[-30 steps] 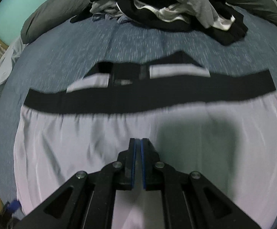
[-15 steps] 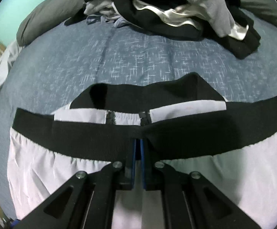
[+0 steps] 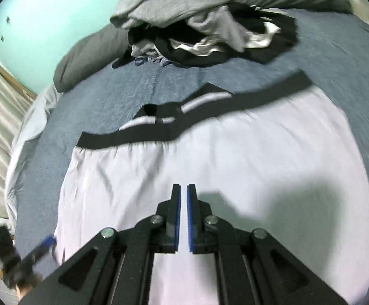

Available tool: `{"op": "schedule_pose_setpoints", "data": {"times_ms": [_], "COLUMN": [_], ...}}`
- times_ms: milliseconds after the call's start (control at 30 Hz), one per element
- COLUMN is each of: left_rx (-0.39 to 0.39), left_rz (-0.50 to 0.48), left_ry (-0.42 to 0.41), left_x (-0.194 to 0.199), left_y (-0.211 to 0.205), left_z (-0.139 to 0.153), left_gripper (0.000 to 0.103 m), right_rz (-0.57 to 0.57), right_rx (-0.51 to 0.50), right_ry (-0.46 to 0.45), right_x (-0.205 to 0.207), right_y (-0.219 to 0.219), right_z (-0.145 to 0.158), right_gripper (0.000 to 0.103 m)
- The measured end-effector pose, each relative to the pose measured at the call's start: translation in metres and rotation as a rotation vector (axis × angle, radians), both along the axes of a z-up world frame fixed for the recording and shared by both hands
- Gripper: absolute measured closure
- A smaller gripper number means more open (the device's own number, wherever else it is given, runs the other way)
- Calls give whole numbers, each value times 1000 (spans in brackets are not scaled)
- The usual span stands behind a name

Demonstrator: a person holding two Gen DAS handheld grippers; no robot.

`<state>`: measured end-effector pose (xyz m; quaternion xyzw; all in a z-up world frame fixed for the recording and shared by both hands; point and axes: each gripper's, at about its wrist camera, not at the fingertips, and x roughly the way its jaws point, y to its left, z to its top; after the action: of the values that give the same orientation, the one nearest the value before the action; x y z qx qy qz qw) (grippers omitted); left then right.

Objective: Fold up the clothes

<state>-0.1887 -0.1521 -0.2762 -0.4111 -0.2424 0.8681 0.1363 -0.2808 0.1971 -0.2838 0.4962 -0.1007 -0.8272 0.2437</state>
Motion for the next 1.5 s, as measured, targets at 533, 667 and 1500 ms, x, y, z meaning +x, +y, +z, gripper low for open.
{"op": "schedule_pose_setpoints", "data": {"times_ms": [533,667,1500], "left_rx": [-36,-13,246], "left_rz": [114,169,333], "left_ry": [-93,-138,-124], "left_x": [47,65,38], "left_y": [-4,-11,-20], "left_z": [13,5,-49], "left_gripper": [29,28,29], "right_rz": [-50,-31,-40], "right_rx": [-108,-146,-243], "right_ry": [29,22,21], "right_x": [111,113,106], "right_y": [77,74,106], "right_z": [-28,-38,-55], "right_gripper": [97,97,97]}}
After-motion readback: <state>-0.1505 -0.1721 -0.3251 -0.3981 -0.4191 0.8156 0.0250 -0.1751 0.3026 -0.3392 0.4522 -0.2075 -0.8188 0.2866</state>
